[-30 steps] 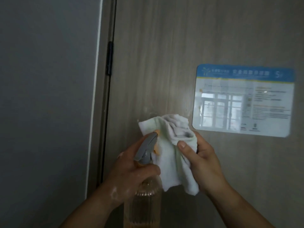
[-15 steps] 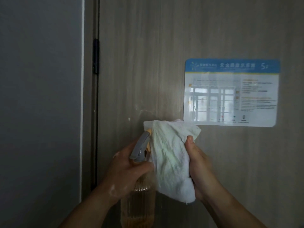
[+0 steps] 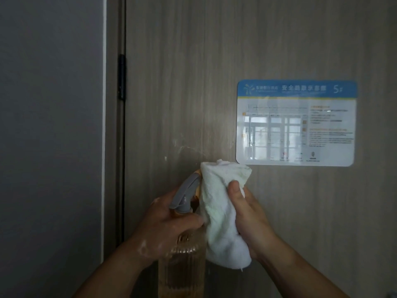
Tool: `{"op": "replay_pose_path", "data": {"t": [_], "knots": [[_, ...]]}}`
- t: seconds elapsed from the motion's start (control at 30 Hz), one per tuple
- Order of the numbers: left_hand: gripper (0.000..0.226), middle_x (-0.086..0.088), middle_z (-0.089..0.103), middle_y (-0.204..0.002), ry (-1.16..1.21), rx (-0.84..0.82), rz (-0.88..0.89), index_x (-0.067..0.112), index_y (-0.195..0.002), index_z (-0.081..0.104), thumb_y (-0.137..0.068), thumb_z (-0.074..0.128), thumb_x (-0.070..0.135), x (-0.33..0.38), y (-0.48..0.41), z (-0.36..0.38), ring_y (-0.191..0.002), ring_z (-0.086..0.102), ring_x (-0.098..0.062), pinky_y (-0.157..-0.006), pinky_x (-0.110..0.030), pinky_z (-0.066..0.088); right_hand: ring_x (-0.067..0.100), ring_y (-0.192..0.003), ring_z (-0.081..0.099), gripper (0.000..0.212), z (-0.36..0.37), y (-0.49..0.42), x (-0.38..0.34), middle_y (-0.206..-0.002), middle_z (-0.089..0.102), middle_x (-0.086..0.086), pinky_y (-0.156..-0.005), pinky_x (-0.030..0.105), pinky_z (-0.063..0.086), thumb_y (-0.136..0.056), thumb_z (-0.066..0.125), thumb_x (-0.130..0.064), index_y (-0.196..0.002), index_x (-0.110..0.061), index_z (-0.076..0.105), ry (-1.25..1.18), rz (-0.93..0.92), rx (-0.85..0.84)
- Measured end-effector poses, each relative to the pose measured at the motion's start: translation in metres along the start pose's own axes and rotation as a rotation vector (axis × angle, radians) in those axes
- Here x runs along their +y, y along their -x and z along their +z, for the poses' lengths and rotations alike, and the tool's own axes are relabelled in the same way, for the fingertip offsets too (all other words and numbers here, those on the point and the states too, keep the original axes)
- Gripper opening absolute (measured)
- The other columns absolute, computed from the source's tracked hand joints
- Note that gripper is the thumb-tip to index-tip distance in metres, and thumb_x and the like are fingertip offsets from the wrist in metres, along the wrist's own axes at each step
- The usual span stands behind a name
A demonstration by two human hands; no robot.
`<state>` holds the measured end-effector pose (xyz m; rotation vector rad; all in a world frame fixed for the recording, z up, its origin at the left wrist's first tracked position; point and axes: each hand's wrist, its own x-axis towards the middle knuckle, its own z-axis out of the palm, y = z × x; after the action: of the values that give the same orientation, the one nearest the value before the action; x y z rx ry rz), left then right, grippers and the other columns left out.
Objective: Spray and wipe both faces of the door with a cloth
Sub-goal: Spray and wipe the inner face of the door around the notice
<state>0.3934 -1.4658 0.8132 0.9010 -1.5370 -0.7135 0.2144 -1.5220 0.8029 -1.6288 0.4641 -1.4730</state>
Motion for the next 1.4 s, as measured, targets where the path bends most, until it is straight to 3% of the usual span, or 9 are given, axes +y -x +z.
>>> {"op": "replay_pose_path", "data": {"t": [0.17,0.33,0.43,0.5,0.67,0.73,0.87,1.07,1.4], "knots": [[0.042,-0.015,0.075,-0.084,0.001,0.06,0.03,0.037,-0.098,0.077,-0.058,0.081,0.024,0.002,0.002,0.0,-0.085,0.074,-0.037,-0.084,-0.059,0.059,0.004,-0.108,0.071,0.05,0.002,-0.007,-0.004,-0.117,0.075,-0.013,-0.092,0.021,0.058,-0.089,0.058,-0.063,-0.13,-0.033,0.062,0.11,-0.1,0.15],[0.056,-0.024,0.073,-0.105,-0.013,0.044,0.076,0.041,-0.11,0.075,-0.057,0.08,0.026,0.006,0.008,0.005,-0.093,0.069,-0.05,-0.083,-0.063,0.056,-0.011,-0.088,0.067,0.029,0.005,-0.022,-0.017,-0.092,0.073,-0.023,-0.071,0.005,0.049,-0.094,0.049,-0.054,-0.107,-0.03,0.057,0.165,-0.235,0.215],[0.037,-0.022,0.075,-0.091,-0.015,-0.003,0.024,0.032,-0.097,0.077,-0.063,0.078,0.018,0.008,0.008,0.009,-0.091,0.072,-0.041,-0.087,-0.057,0.058,0.002,-0.089,0.071,0.032,0.007,-0.024,-0.006,-0.092,0.074,-0.015,-0.074,0.017,0.053,-0.103,0.051,-0.051,-0.11,-0.021,0.057,0.1,-0.179,0.159],[0.029,-0.02,0.074,-0.083,-0.043,0.009,0.015,0.026,-0.093,0.076,-0.065,0.076,0.019,0.008,0.007,0.008,-0.087,0.072,-0.036,-0.082,-0.05,0.059,0.015,-0.096,0.071,0.028,0.005,-0.024,0.003,-0.099,0.075,-0.006,-0.079,0.029,0.055,-0.092,0.056,-0.037,-0.114,-0.019,0.058,-0.001,-0.135,0.126],[0.029,-0.004,0.074,-0.072,-0.057,-0.003,0.03,0.031,-0.091,0.076,-0.065,0.074,0.018,0.008,0.002,0.004,-0.072,0.072,-0.017,-0.07,-0.031,0.06,0.022,-0.11,0.072,0.062,-0.007,-0.02,0.009,-0.121,0.073,0.002,-0.086,0.037,0.061,-0.08,0.079,-0.029,-0.135,-0.029,0.051,0.016,-0.205,0.1],[0.03,-0.014,0.069,-0.072,-0.045,-0.026,0.028,0.025,-0.09,0.074,-0.061,0.077,0.023,0.009,0.001,0.003,-0.07,0.069,-0.022,-0.07,-0.038,0.06,0.026,-0.113,0.072,0.078,-0.011,-0.02,0.006,-0.125,0.073,0.007,-0.089,0.039,0.062,-0.072,0.087,-0.028,-0.142,-0.024,0.052,-0.021,-0.168,0.075],[0.045,-0.034,0.062,-0.084,-0.032,-0.02,0.023,0.012,-0.094,0.069,-0.055,0.076,0.034,0.01,0.001,0.003,-0.083,0.064,-0.049,-0.078,-0.06,0.055,0.034,-0.107,0.074,0.052,-0.012,-0.022,0.006,-0.118,0.076,0.014,-0.083,0.036,0.062,-0.076,0.084,-0.021,-0.125,-0.013,0.07,-0.079,-0.106,-0.003],[0.054,-0.038,0.062,-0.089,0.001,0.022,0.036,0.0,-0.1,0.068,-0.056,0.078,0.03,0.006,-0.003,0.004,-0.09,0.061,-0.057,-0.079,-0.068,0.051,0.017,-0.104,0.074,0.046,-0.002,-0.016,0.005,-0.116,0.076,-0.002,-0.079,0.024,0.058,-0.089,0.073,-0.029,-0.133,-0.024,0.059,0.021,-0.17,0.036],[0.04,-0.014,0.076,-0.084,-0.027,0.031,0.044,0.036,-0.096,0.077,-0.055,0.079,0.036,0.009,-0.009,0.0,-0.084,0.074,-0.035,-0.083,-0.055,0.061,0.005,-0.1,0.072,0.04,0.003,-0.023,-0.012,-0.11,0.075,-0.018,-0.079,0.021,0.058,-0.085,0.074,-0.043,-0.123,-0.037,0.063,0.279,-0.367,0.199]]}}
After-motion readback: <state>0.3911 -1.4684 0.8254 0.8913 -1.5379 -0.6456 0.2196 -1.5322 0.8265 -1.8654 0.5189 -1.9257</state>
